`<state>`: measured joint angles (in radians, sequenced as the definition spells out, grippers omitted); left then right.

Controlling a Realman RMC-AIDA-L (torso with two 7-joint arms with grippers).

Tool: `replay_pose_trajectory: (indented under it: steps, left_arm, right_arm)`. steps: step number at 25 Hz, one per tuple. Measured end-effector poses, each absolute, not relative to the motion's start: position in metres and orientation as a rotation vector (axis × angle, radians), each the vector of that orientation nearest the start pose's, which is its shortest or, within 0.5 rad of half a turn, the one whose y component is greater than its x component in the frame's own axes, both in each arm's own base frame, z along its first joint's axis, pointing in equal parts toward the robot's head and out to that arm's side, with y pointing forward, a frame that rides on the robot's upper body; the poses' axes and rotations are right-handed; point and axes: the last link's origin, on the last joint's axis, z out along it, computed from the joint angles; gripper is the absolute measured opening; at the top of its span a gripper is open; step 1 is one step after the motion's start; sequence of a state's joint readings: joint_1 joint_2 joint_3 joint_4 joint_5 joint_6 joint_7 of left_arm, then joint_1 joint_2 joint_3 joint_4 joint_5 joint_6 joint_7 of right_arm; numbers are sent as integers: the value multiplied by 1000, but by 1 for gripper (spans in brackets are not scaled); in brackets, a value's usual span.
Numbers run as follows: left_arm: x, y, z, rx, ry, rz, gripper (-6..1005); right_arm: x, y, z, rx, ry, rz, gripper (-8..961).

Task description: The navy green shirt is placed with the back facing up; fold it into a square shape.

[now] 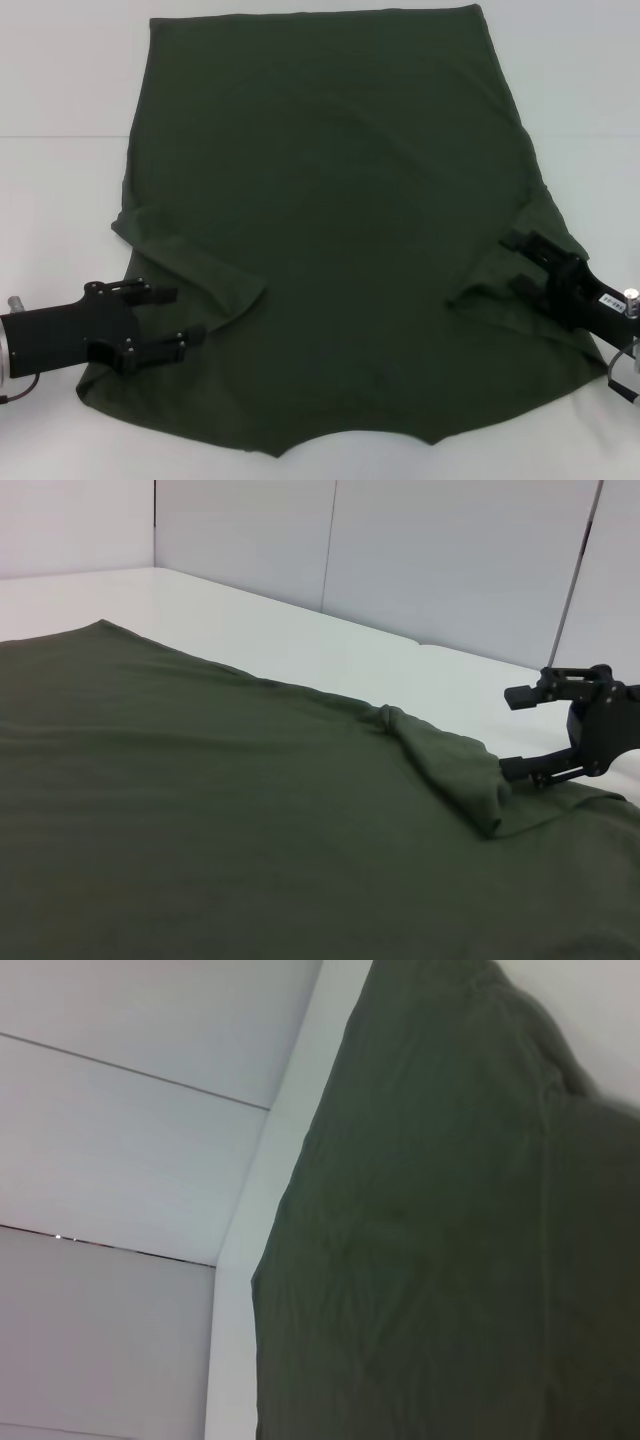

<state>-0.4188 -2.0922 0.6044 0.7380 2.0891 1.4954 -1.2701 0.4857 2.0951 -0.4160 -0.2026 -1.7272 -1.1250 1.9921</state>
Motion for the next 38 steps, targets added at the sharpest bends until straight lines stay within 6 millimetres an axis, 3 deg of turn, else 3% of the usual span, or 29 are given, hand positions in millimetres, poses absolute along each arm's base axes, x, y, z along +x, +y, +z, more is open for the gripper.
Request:
replay_pose_trajectory:
  steps: [12,38]
  left_arm:
    - [-312,308,16,-2598,-601,-502,700]
    - [-311,309,15,-2599,-599,-505,699]
  right_arm:
    - [348,309,-37,-1443,2031,1211,911]
    - [347,314,-38,-1448,2043,1182,907]
